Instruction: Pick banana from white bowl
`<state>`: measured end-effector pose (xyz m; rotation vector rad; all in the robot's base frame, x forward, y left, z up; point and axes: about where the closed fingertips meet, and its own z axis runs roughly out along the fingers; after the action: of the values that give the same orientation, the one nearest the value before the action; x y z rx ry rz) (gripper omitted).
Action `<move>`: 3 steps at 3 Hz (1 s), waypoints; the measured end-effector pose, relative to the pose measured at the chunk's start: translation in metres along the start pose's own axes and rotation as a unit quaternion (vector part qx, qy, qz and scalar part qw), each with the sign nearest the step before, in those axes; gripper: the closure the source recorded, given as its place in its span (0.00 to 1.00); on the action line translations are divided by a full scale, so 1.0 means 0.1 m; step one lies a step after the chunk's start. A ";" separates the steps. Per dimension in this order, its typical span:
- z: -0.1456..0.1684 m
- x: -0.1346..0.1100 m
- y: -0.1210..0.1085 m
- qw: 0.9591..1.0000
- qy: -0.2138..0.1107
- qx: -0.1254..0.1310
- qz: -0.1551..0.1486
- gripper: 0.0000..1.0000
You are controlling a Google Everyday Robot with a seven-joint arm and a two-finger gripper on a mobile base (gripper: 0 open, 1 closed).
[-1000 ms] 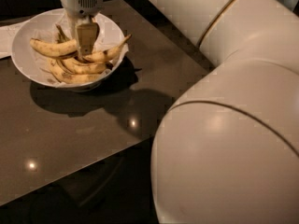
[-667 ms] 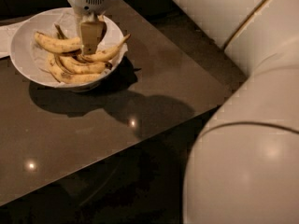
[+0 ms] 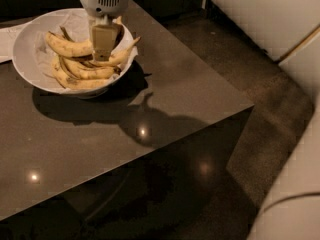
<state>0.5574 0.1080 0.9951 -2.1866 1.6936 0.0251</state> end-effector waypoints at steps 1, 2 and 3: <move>-0.16 0.22 0.19 0.999 -0.002 0.014 0.039 1.00; -0.43 0.58 0.51 0.994 0.004 0.039 0.103 1.00; -0.69 0.90 0.78 0.986 0.022 0.059 0.156 1.00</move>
Offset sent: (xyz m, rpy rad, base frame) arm -0.0781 -0.1445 0.0201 0.0844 -0.0189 -0.3930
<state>0.4945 -0.0125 1.0164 -1.8338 1.9919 -0.0394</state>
